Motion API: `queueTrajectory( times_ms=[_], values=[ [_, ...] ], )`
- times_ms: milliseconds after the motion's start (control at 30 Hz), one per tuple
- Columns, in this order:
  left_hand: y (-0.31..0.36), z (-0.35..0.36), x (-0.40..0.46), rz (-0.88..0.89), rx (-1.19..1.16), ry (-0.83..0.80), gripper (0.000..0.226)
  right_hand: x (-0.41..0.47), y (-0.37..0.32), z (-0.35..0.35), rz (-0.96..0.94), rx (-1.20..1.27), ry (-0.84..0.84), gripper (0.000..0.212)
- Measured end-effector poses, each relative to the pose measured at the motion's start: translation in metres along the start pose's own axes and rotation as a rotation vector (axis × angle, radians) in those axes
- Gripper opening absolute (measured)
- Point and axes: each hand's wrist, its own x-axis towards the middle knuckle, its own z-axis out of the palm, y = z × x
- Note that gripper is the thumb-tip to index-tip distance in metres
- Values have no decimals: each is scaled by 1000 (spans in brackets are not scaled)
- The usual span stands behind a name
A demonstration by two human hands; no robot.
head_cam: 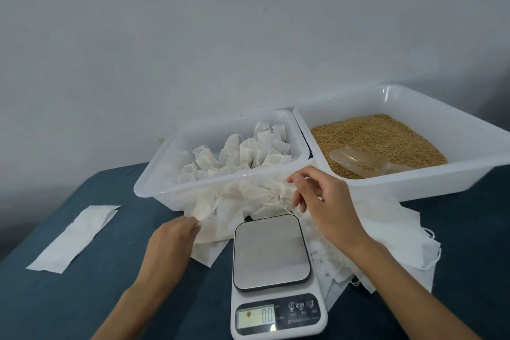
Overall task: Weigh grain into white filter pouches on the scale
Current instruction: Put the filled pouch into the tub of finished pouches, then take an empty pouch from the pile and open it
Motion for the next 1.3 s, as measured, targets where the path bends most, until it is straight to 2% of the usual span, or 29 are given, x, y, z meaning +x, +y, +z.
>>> queueTrajectory(
  times_ms=[200,333,433,533,633,700,767,867,900,1033,1133,1300],
  values=[
    [7,7,2,-72,-231,-15,57,-2,0,1,4,13,-29,21],
    [15,1,1,-42,-348,174,58,-2,1,1,9,18,-37,21],
    [30,-11,0,-87,-701,301,47,-2,0,2,46,80,-69,20],
    [64,-13,9,-169,-1186,146,31,0,-3,3,168,238,-201,28],
    [100,-4,22,-219,-1447,-34,25,0,-6,3,312,387,-336,40],
    [114,5,28,-198,-1549,-84,22,-1,-6,1,345,433,-401,37],
    [119,14,30,-188,-1510,-40,24,-1,-6,-1,353,477,-430,34],
    [116,26,27,-177,-1374,26,47,1,-4,-1,356,497,-342,26],
    [114,27,26,-188,-1387,10,46,1,-2,-2,354,483,-281,22],
    [104,26,23,-289,-1393,-143,11,3,8,-5,284,368,-84,14],
    [103,27,23,-326,-1388,-154,13,3,13,-3,177,221,-71,7],
    [110,24,19,-279,-1422,-208,27,-2,15,8,129,213,-117,11]
  ],
)
